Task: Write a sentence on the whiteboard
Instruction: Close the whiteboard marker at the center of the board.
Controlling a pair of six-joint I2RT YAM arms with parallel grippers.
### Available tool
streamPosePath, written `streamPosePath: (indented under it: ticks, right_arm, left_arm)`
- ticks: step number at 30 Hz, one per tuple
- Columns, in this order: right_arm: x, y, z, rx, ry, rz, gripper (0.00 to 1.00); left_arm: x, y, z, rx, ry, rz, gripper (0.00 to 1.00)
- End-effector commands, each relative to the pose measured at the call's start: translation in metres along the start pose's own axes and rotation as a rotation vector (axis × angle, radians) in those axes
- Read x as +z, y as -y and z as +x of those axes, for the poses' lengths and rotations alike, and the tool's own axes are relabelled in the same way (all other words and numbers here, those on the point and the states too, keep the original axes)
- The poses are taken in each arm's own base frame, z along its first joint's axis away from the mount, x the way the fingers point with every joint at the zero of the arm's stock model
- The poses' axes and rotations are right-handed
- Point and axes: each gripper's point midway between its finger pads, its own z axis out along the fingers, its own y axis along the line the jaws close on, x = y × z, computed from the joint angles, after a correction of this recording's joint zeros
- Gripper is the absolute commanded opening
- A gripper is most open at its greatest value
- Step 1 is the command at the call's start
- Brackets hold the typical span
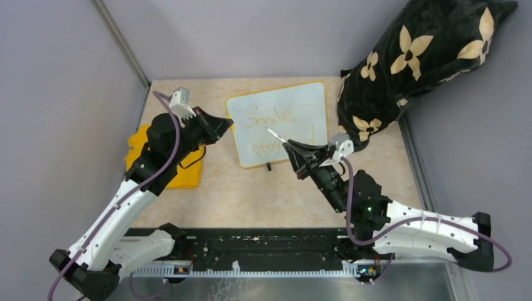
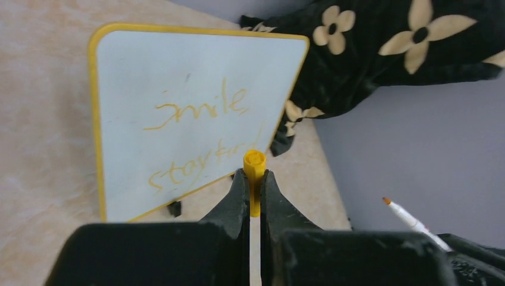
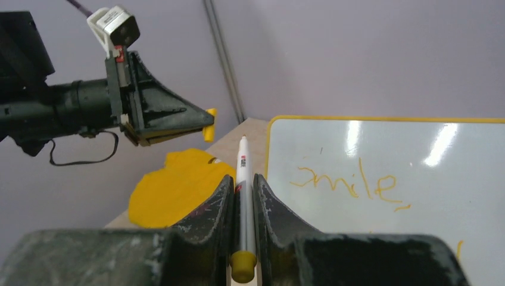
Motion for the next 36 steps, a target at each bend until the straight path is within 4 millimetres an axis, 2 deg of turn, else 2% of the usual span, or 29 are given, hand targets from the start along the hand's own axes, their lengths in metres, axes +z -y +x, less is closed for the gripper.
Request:
streamPosePath:
  ticks: [1,3,7,14,24,36]
  right_arm:
    - [-0.006,-0.009,-0.053,-0.115,0.248,0.102,0.00]
    - [-0.012,-0.022,-0.052,-0.148,0.293,0.083,0.00]
    - [-0.017,-0.041,-0.056,-0.157,0.364,0.056,0.00]
    - [-0.011,-0.067,-0.058,-0.128,0.393,-0.041,0.00]
    - [0.000,-0.096,-0.052,-0.129,0.390,-0.122,0.00]
    - [0.004,-0.108,-0.045,-0.117,0.368,-0.161,0.00]
  left_arm:
    - [-0.019,0.058,-0.030,-0.129,0.098,0.282,0.00]
    - [-0.030,0.070,-0.039,-0.169,0.132,0.344,0.00]
    - [-0.049,0.080,-0.052,-0.258,0.195,0.415,0.00]
    - [-0.070,0.088,-0.057,-0.414,0.232,0.531,0.00]
    - [-0.075,0.095,-0.053,-0.495,0.209,0.614,0.00]
    - [-0.076,0.104,-0.050,-0.519,0.173,0.674,0.00]
